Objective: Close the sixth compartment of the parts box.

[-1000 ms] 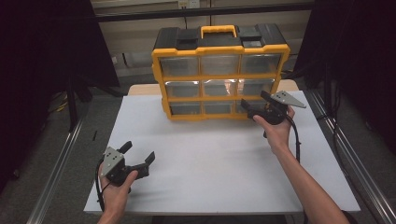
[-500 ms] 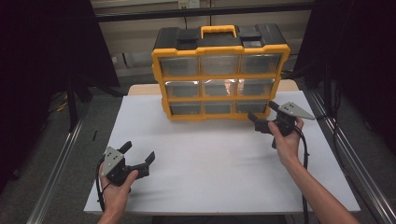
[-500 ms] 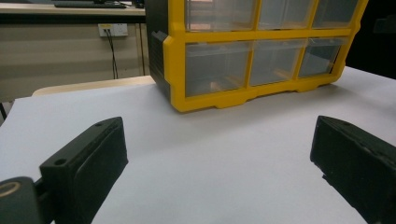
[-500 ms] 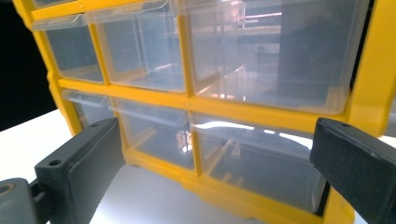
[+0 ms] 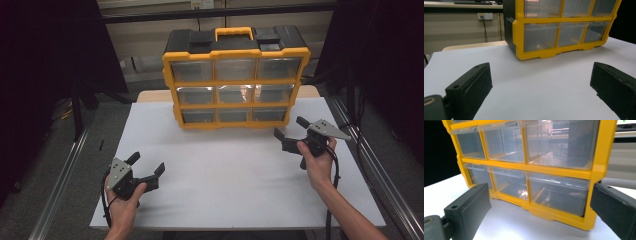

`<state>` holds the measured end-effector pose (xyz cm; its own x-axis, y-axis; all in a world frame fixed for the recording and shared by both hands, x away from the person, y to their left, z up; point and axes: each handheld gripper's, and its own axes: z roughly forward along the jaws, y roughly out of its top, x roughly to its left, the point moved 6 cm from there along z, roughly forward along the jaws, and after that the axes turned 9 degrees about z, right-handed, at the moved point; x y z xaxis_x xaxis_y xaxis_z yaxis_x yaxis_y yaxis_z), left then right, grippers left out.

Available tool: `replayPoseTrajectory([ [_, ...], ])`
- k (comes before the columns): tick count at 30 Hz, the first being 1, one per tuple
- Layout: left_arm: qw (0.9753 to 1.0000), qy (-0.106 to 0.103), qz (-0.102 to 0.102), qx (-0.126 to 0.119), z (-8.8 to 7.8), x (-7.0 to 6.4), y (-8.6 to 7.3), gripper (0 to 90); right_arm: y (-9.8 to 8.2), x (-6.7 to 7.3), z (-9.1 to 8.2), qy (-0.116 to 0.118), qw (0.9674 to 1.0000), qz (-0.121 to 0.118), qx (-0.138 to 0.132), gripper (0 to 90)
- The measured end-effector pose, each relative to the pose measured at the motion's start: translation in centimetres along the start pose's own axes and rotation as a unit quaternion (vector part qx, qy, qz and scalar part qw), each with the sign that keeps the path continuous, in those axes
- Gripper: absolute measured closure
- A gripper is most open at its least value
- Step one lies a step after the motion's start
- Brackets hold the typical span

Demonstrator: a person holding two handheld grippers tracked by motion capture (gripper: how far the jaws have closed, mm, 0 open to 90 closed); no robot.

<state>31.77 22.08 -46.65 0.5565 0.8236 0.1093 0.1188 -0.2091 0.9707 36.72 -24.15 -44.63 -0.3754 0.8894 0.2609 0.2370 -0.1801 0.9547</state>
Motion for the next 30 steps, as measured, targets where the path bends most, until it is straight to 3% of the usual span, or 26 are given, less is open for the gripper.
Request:
replayPoseTrajectory([
  [5, 1.0, 0.0, -0.003, -0.003, 0.1, -0.1, 0.1, 3.9, -0.1, 0.0, -1.0, -0.005, 1.0, -0.008, 0.001, 2.5],
  [12, 1.0, 0.006, -0.001, 0.006, 0.0, -0.1, -0.1, 5.3, -0.1, 0.1, -2.7, -0.003, 1.0, 0.0, -0.004, 2.4],
  [17, 1.0, -0.007, -0.001, 0.0, -0.1, -0.3, 0.1, 4.1, -0.3, 0.0, -4.0, -0.007, 0.9999, -0.006, -0.005, 1.8],
  [22, 1.0, 0.001, 0.004, 0.001, -0.4, -0.2, 0.0, 3.9, -0.5, -0.2, -5.2, -0.015, 0.9998, -0.007, -0.007, 1.8],
  [25, 1.0, -0.007, 0.003, -0.002, -0.5, -0.2, 0.1, 3.8, -0.7, -0.4, -5.9, -0.02, 0.9998, -0.008, -0.004, 1.8],
  [30, 1.0, 0.005, -0.002, -0.005, -0.7, -0.2, 0.1, 3.8, -1.4, -0.6, -6.9, -0.027, 0.9994, -0.019, 0.008, 1.8],
])
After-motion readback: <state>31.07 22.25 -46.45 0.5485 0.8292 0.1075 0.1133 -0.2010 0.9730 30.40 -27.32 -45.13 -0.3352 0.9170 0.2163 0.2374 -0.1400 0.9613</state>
